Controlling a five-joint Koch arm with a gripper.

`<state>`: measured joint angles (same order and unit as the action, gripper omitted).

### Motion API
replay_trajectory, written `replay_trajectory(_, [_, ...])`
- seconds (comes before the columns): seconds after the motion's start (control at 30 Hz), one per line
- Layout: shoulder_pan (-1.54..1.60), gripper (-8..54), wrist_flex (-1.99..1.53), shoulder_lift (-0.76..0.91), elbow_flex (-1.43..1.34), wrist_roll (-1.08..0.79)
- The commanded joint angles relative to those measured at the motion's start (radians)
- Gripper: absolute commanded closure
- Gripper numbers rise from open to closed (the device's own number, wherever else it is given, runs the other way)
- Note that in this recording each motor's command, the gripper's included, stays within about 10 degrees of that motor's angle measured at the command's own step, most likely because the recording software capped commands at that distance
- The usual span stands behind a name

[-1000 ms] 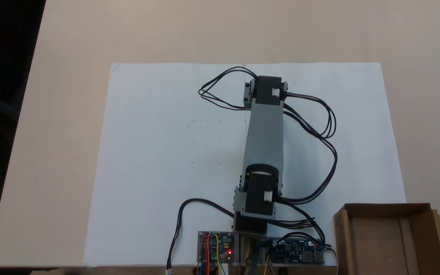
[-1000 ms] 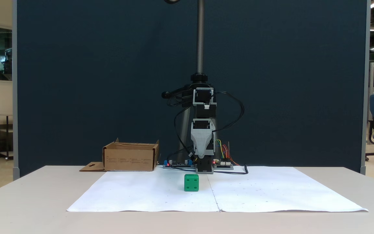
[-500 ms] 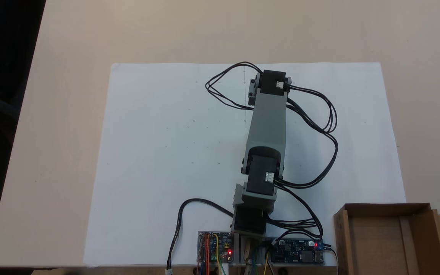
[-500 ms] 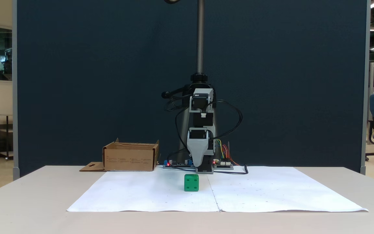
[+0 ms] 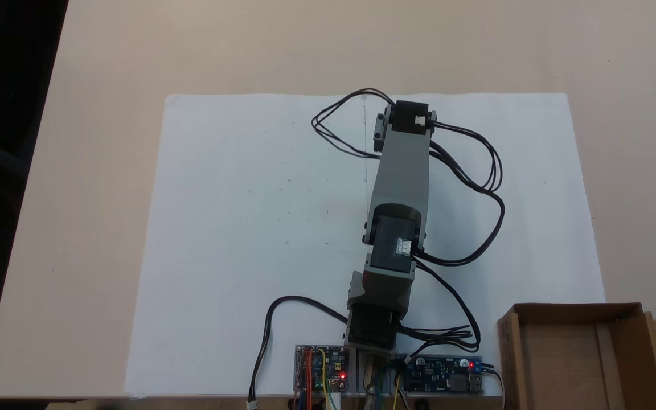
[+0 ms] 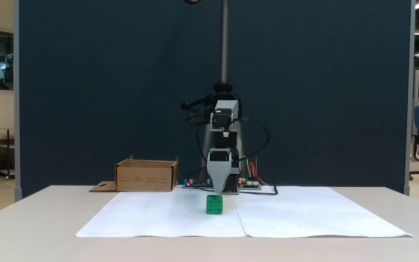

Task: Grasp a green dice and put it in the bin.

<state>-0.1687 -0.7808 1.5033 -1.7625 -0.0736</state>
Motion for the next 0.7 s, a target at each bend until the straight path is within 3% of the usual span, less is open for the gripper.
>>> replay_trajectory(0.0, [-0.011,3.0,0.032,0.002,0.044,-0.064])
replay_trajectory(0.67, [-0.058,3.1,0.040,-0.064,0.074,-0.124])
